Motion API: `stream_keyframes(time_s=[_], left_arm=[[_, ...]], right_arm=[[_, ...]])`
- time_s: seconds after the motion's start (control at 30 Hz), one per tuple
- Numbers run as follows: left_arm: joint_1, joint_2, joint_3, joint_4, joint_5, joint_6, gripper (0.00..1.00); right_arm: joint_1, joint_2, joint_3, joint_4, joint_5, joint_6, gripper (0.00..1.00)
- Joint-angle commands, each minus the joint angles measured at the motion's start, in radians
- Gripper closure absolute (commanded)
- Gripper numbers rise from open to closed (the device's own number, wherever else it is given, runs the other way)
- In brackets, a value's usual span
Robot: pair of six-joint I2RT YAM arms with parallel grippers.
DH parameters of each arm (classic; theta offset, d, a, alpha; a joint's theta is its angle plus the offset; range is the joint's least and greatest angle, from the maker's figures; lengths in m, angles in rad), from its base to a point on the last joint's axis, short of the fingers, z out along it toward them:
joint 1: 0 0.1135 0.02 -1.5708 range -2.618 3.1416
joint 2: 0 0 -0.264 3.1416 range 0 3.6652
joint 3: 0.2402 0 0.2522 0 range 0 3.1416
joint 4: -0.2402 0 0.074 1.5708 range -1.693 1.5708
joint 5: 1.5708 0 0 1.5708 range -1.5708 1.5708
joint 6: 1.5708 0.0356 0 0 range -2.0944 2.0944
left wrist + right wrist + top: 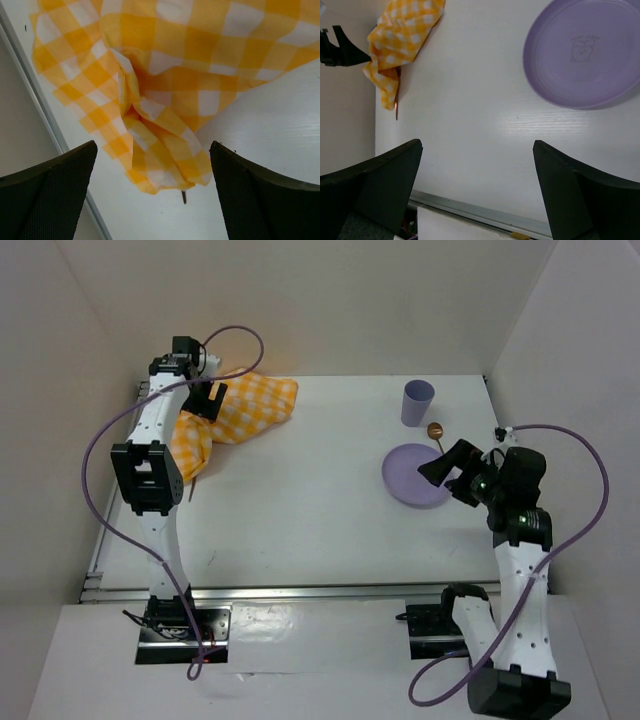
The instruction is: Set the dinner table for one person
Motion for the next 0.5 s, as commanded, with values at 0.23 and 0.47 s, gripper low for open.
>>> stream_keyframes(time_s=[0.23, 0.47], left_arm=[[-0.002, 0.074, -0.029, 0.338, -0.042, -0.062, 0.01], [0.009, 0.255, 0.066, 0.277, 0.001, -0.094, 0.01]], right_arm=[[-0.006, 0.138, -0.050, 0.266, -0.021, -0.007, 0.00], [-0.006, 0.149, -0.031, 0.266, 0.068, -0.037, 0.00]])
